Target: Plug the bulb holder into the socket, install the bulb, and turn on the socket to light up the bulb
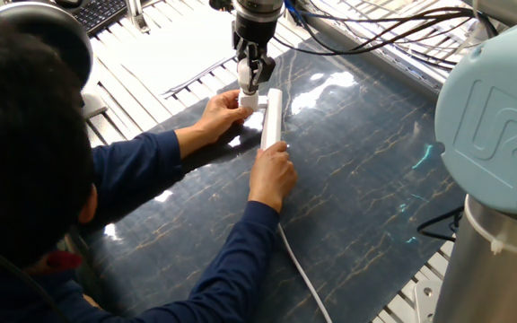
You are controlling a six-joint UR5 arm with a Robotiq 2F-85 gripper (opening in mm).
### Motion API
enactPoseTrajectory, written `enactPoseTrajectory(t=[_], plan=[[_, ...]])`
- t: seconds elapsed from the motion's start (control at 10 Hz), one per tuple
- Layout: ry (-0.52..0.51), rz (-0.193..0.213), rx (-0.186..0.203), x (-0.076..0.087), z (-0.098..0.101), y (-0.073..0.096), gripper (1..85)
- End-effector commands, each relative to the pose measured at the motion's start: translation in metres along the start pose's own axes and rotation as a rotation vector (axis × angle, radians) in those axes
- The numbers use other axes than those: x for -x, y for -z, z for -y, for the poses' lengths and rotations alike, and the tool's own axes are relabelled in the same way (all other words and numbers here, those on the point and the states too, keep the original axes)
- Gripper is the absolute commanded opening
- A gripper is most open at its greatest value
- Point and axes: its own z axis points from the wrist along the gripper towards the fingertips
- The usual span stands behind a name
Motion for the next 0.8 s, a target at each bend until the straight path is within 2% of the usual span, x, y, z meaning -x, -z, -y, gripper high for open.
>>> enactPoseTrajectory(t=[0.0, 0.1, 0.2, 0.5, 0.7], plan=[[-0.043, 0.023, 0.0, 0.004, -0.003, -0.001, 29.7], [-0.062, 0.024, 0.001, 0.002, -0.004, -0.002, 12.7], [-0.082, 0.023, 0.007, 0.001, -0.006, -0.002, 1.0], [-0.166, -0.004, 0.031, -0.001, -0.01, 0.0, 1.0], [-0.256, 0.003, 0.049, 0.002, -0.014, -0.001, 1.0]])
